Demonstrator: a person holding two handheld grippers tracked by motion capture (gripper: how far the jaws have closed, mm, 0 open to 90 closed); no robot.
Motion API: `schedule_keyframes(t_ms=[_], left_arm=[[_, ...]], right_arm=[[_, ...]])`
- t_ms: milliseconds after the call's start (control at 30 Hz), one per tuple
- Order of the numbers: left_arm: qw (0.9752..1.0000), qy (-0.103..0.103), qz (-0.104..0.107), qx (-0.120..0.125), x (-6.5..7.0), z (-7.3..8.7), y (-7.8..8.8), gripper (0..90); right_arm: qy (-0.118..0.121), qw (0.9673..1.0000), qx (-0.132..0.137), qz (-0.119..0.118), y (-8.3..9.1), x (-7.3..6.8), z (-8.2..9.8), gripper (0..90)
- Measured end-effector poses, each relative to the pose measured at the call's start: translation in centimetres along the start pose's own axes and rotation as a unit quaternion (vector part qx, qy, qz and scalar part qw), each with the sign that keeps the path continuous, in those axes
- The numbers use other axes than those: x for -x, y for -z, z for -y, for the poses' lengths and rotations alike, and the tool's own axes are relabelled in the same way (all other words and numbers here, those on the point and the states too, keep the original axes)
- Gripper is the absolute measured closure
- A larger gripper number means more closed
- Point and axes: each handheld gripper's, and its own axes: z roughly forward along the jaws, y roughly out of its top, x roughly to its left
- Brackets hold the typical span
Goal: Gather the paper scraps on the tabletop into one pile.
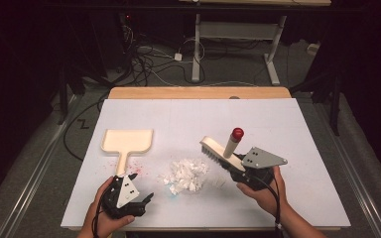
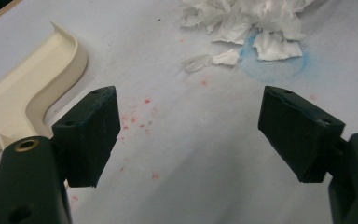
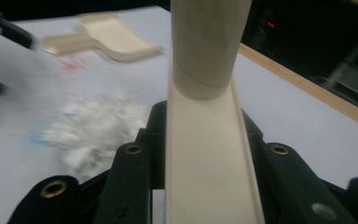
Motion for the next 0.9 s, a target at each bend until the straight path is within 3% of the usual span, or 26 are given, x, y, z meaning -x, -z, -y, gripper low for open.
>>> schedule_keyframes(t_ms=[67,100,133,300,400,433,533,667,733,900], left_arm=[[1.0,0.001,0.001,-0.001,0.0,0.0,0.0,20.1],[1.0,0.0,0.002,-0.003,0.0,0.0,-0.1,20.1],[1.0,0.0,0.002,-0.003,0.0,0.0,-0.1,20.1],[1.0,-0.005,0.006,-0.004,0.1,-0.1,-0.1,20.1],[1.0,-0.002,0.01,0.001,0.1,-0.1,-0.2,20.1],[0.9999,-0.001,0.011,0.0,0.0,-0.1,-0.2,20.1],[0.9999,-0.002,0.013,0.0,0.0,-0.1,-0.2,20.1],[0.9999,-0.002,0.014,0.001,0.1,-0.1,-0.2,20.2],[0.9999,-0.002,0.015,0.0,0.1,-0.1,-0.3,20.1],[0.9999,-0.004,0.014,-0.002,0.2,-0.2,-0.3,20.1]], right_arm=[[-0.002,0.9999,-0.008,0.014,-0.2,0.2,0.3,68.5],[-0.015,0.9982,-0.031,0.049,-1.1,0.7,1.3,68.6],[-0.019,0.9973,-0.041,0.058,-1.6,0.8,1.6,68.5],[-0.037,0.9944,-0.07,0.07,-4.1,0.1,2.4,68.6],[-0.032,0.995,-0.073,0.06,-4.8,-1.0,2.4,68.5],[-0.033,0.9948,-0.074,0.062,-5.5,-2.4,2.1,68.4],[-0.042,0.9943,-0.076,0.063,-6.4,-3.8,1.7,68.0],[-0.052,0.995,-0.066,0.054,-7.2,-4.9,1.0,68.0],[-0.069,0.9951,-0.057,0.043,-7.6,-5.2,0.5,68.2],[-0.06,0.997,-0.047,0.014,-8.2,-6.7,-0.1,68.4]])
